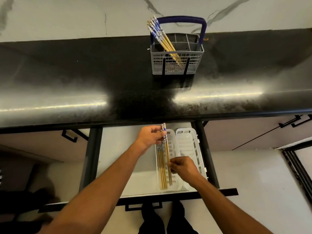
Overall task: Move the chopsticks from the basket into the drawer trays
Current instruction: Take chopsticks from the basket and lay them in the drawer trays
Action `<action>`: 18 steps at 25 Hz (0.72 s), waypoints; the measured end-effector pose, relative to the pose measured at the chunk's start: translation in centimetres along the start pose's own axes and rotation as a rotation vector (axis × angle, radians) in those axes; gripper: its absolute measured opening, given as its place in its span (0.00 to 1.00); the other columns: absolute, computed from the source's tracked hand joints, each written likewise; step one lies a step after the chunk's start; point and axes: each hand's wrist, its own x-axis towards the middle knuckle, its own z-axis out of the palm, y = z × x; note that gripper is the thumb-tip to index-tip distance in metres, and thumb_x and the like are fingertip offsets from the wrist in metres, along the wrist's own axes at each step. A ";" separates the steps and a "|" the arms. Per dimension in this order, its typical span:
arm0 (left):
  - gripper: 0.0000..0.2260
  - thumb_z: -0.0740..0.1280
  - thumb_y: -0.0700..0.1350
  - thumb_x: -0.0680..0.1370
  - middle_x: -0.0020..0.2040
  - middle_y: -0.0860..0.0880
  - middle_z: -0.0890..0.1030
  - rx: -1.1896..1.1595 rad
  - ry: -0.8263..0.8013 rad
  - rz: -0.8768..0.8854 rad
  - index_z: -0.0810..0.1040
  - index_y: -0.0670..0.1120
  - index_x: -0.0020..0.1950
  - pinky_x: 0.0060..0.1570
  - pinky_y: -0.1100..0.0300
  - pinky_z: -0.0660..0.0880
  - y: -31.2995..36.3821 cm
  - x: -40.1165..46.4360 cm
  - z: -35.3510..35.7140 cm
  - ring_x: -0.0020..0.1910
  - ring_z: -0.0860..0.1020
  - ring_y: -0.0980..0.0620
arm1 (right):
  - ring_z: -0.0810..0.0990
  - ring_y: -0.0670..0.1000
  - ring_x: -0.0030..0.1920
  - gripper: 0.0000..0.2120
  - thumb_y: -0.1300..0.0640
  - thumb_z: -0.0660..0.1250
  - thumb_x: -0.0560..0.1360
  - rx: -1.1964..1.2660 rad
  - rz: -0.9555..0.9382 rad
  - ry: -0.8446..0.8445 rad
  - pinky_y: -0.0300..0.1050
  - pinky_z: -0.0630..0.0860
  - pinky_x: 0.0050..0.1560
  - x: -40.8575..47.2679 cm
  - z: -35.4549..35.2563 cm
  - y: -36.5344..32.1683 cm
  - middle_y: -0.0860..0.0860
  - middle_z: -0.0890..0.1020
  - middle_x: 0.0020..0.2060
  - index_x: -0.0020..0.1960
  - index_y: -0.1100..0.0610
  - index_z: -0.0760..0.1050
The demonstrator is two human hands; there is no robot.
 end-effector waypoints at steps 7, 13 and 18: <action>0.14 0.72 0.45 0.77 0.50 0.45 0.85 0.108 0.156 -0.178 0.80 0.42 0.60 0.50 0.55 0.83 -5.1 1.5 -0.9 0.48 0.84 0.49 | 0.80 0.49 0.33 0.08 0.59 0.69 0.76 -0.426 0.165 0.182 0.40 0.80 0.35 2.3 3.6 0.4 0.52 0.81 0.35 0.38 0.58 0.79; 0.12 0.70 0.44 0.78 0.48 0.45 0.85 0.050 0.229 -0.222 0.80 0.42 0.60 0.51 0.53 0.82 -6.0 2.5 -1.1 0.47 0.84 0.48 | 0.82 0.54 0.57 0.13 0.62 0.60 0.81 -0.619 0.194 0.199 0.42 0.80 0.54 3.5 5.7 -1.0 0.58 0.80 0.58 0.64 0.64 0.72; 0.11 0.68 0.43 0.79 0.49 0.44 0.85 -0.009 0.222 -0.246 0.80 0.41 0.60 0.53 0.52 0.82 -6.6 2.5 -1.8 0.48 0.84 0.48 | 0.84 0.52 0.53 0.12 0.60 0.61 0.81 -0.624 0.245 0.179 0.42 0.82 0.51 3.9 6.4 -0.9 0.57 0.82 0.55 0.63 0.63 0.73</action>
